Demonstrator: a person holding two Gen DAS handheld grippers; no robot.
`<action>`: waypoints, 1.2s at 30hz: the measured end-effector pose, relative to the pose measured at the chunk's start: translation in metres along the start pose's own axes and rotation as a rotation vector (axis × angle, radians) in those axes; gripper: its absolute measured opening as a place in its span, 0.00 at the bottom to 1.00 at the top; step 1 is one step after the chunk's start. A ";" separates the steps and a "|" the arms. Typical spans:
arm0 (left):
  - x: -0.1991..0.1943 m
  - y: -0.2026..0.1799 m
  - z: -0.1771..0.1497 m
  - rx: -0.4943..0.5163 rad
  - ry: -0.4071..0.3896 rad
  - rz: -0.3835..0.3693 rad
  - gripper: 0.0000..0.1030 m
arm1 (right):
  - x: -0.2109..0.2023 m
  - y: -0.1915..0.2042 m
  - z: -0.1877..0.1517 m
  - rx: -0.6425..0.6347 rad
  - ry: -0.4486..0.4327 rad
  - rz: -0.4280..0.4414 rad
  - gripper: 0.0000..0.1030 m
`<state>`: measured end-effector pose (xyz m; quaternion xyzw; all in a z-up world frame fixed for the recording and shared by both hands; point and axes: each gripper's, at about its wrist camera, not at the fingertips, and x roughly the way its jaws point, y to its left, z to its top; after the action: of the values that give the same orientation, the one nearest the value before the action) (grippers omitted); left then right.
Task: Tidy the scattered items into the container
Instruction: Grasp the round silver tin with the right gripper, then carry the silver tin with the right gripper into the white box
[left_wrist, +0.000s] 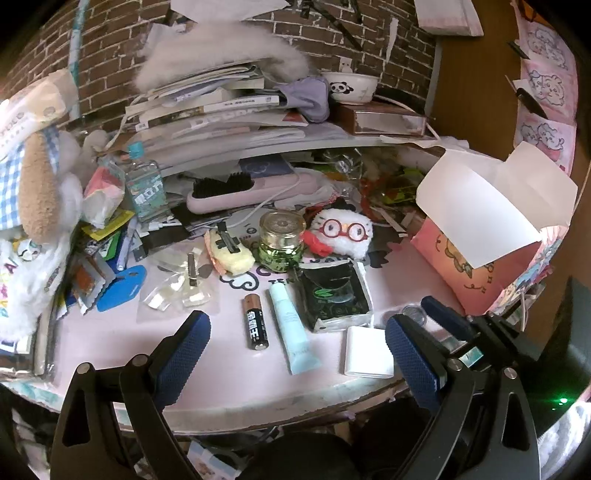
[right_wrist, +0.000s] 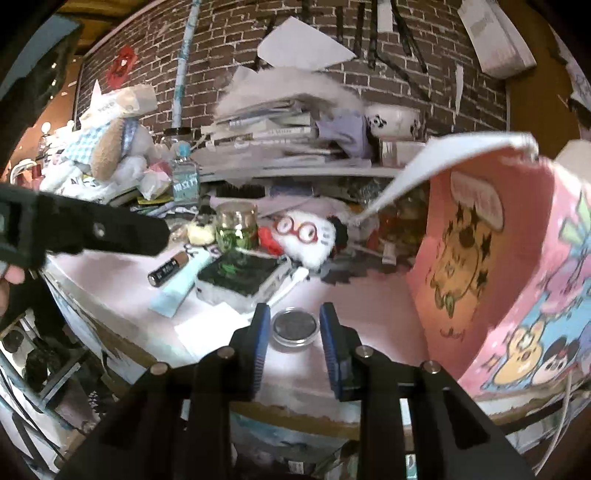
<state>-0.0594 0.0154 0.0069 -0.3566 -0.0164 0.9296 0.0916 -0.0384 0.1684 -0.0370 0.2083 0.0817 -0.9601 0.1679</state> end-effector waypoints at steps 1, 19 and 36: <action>-0.001 0.001 0.000 -0.002 -0.002 0.002 0.92 | -0.001 0.001 0.002 -0.008 -0.008 0.000 0.24; -0.066 0.023 0.024 -0.041 -0.135 0.055 0.92 | -0.015 0.055 0.066 -0.202 -0.125 -0.100 0.24; -0.081 0.009 0.049 -0.021 -0.202 0.008 0.92 | -0.042 -0.029 0.117 -0.169 -0.121 -0.472 0.24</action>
<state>-0.0339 -0.0065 0.0960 -0.2618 -0.0338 0.9610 0.0821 -0.0564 0.1805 0.0881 0.1108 0.1976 -0.9732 -0.0394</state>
